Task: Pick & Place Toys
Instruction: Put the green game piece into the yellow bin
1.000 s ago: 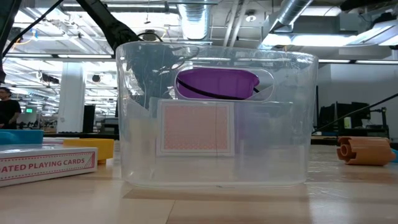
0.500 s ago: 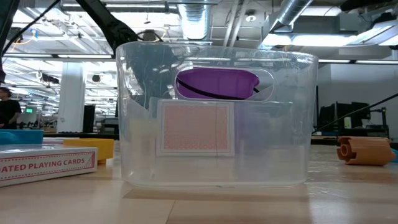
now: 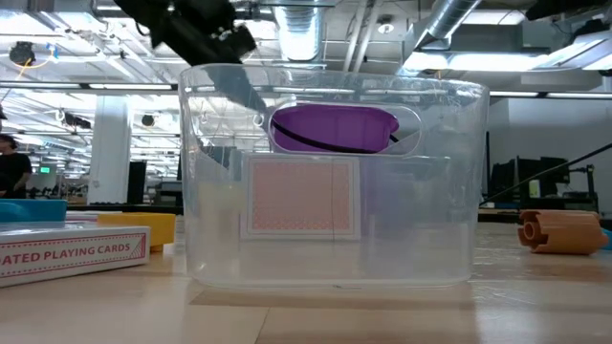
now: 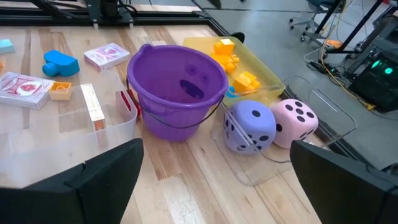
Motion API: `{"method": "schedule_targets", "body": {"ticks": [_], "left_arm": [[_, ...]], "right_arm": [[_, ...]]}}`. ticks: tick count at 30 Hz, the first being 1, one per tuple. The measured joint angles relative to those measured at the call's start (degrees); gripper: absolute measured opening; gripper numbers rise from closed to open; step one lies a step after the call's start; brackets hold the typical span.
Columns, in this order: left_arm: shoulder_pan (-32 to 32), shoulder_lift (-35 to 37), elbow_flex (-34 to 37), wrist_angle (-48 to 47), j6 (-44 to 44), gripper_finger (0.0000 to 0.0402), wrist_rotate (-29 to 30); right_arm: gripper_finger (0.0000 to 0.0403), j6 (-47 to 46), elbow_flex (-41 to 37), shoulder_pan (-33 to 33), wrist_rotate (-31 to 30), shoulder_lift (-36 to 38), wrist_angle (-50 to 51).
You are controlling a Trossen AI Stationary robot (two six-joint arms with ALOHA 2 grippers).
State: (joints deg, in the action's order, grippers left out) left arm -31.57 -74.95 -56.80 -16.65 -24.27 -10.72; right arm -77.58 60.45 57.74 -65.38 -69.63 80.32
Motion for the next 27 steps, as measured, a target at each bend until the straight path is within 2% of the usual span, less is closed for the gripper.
{"method": "schedule_targets", "body": {"ticks": [6, 12, 19, 27], "left_arm": [[1.52, 8.38, 0.00, -6.04, 0.76, 0.0307, -0.22], [4.61, 13.84, 0.00, -9.18, 2.38, 0.0307, -0.26], [8.28, 16.45, 0.00, -10.32, 2.69, 0.0307, -0.25], [10.72, 16.33, 0.02, -12.50, 2.71, 0.0307, 0.06]], "right_arm": [[0.0398, 0.01, 0.00, -0.01, 0.54, -0.02, 0.19], [0.0398, 0.00, 0.00, -0.02, 0.85, -0.02, 0.21], [0.0398, 0.00, 0.00, -0.02, 0.85, -0.02, 0.14], [0.0398, 0.00, 0.00, 0.00, 0.87, -0.02, 0.00]]}}
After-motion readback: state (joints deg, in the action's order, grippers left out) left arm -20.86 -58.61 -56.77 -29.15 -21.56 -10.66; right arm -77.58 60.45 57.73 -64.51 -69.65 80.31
